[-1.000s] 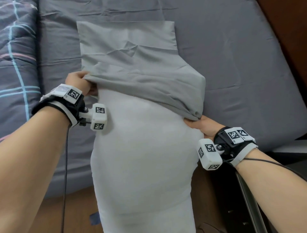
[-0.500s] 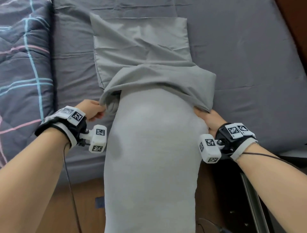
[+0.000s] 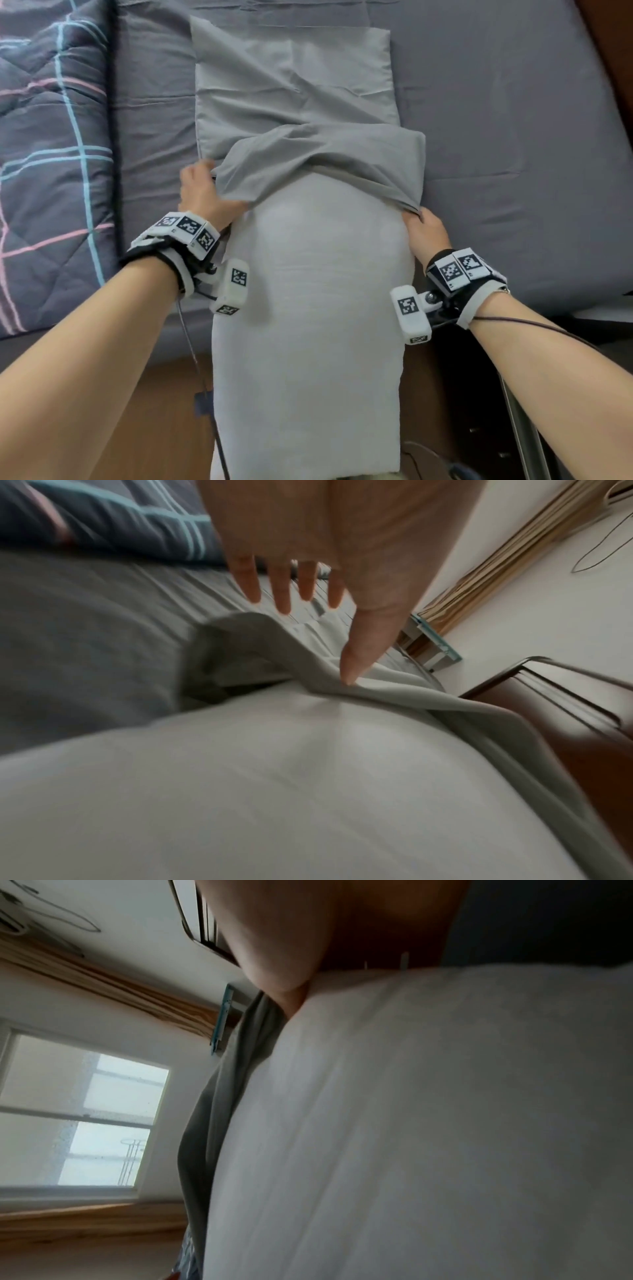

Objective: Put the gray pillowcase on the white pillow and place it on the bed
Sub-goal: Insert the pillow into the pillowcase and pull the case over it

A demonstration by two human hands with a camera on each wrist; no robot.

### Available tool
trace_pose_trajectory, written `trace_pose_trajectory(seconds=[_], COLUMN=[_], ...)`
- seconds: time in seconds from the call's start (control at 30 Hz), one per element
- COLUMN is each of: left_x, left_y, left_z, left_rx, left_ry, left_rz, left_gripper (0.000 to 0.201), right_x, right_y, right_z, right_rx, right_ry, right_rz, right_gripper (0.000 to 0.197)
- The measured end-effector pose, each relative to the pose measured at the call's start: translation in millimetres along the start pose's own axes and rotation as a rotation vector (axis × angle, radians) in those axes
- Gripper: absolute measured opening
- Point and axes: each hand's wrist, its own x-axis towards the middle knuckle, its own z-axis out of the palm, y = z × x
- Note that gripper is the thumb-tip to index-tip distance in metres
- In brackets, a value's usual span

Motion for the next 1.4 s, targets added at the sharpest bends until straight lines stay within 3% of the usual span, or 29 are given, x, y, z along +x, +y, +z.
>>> trace_pose_trajectory(seconds=[0.1, 0.2, 0.27, 0.37, 0.53, 0.67, 0.77, 0.8, 0.9, 0.93, 1.03, 1.07, 1.13, 1.23, 1.3, 1.4], left_x=[7, 10, 9, 3, -24, -52, -69, -72, -72, -71, -70, -72, -79, -92, -97, -94], left_y=[21, 36, 42, 43, 31, 5, -19, -24, -28, -26, -7, 4, 30, 72, 89, 103], left_z=[14, 31, 37, 38, 20, 10, 10, 12, 21, 24, 33, 36, 43, 60, 71, 68], left_rx=[0.051, 0.006, 0.022, 0.007, 0.122, 0.305, 0.308, 0.262, 0.159, 0.133, 0.059, 0.03, -0.012, 0.131, 0.26, 0.183], left_ry=[-0.076, -0.096, -0.049, -0.073, -0.271, -0.535, -0.695, -0.705, -0.62, -0.56, -0.351, -0.317, -0.339, -0.462, -0.493, -0.373], left_rz=[0.197, 0.209, 0.217, 0.24, 0.212, 0.169, 0.129, 0.124, 0.101, 0.093, 0.155, 0.217, 0.378, 0.577, 0.606, 0.622], left_gripper=[0.081, 0.047, 0.025, 0.018, 0.015, 0.009, 0.011, 0.013, 0.009, 0.01, 0.02, 0.032, 0.059, 0.082, 0.079, 0.041], right_x=[3, 1, -2, -13, -40, -49, -49, -48, -53, -58, -78, -82, -86, -90, -93, -96], right_y=[3, 5, 7, 14, 32, 44, 50, 55, 64, 67, 63, 62, 65, 61, 51, 29], right_z=[-5, -12, -18, -28, -38, -37, -32, -30, -22, -20, -20, -20, -15, -3, 1, 3], right_rx=[-0.024, 0.053, 0.105, 0.068, -0.228, -0.421, -0.43, -0.387, 0.026, 0.175, 0.336, 0.34, 0.369, 0.43, 0.43, 0.43], right_ry=[0.125, 0.186, 0.191, 0.083, -0.186, -0.264, -0.267, -0.262, -0.216, -0.244, -0.53, -0.612, -0.638, -0.456, -0.391, -0.327], right_rz=[-0.102, -0.177, -0.219, -0.27, -0.254, -0.103, -0.032, -0.007, 0.262, 0.385, 0.581, 0.575, 0.492, 0.309, 0.232, 0.156], right_gripper=[0.023, 0.009, 0.015, 0.021, 0.015, 0.021, 0.007, 0.018, 0.067, 0.073, 0.041, 0.035, 0.04, 0.043, 0.034, 0.025])
